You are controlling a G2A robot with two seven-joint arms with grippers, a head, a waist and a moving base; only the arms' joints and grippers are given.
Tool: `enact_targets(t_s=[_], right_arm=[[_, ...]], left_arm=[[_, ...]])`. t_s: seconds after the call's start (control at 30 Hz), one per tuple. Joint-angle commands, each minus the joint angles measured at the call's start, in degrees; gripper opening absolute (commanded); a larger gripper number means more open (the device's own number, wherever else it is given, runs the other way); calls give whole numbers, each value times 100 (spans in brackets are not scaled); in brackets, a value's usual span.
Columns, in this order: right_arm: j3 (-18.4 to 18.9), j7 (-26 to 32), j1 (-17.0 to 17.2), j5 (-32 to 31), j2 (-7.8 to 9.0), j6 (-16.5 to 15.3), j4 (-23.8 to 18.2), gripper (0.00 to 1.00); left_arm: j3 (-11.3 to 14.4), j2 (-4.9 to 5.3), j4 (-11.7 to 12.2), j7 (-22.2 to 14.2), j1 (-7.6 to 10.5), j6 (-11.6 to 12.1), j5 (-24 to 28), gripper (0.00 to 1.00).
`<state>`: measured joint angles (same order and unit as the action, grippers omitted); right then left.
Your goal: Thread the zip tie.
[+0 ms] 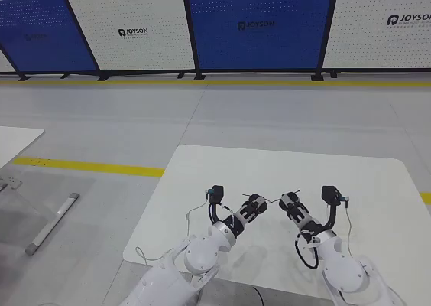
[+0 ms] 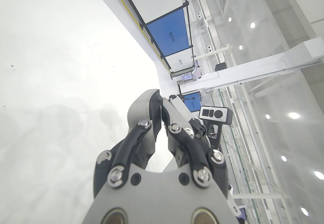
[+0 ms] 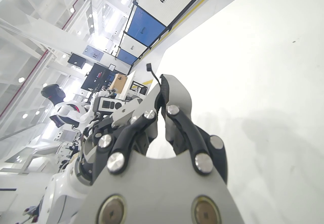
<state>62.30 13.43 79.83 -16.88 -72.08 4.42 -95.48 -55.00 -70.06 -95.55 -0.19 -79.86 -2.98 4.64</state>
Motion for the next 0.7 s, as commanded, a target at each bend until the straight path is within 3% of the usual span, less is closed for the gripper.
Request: enact_targets(t_s=[0.0, 0.67], right_arm=[[-11, 63, -22, 54, -8, -2, 22, 0], [118, 104, -32, 550, -68, -133, 117, 0]], left_arm=[[0, 0, 0, 0, 0, 0, 0, 0], [0, 0, 0, 0, 0, 0, 0, 0]])
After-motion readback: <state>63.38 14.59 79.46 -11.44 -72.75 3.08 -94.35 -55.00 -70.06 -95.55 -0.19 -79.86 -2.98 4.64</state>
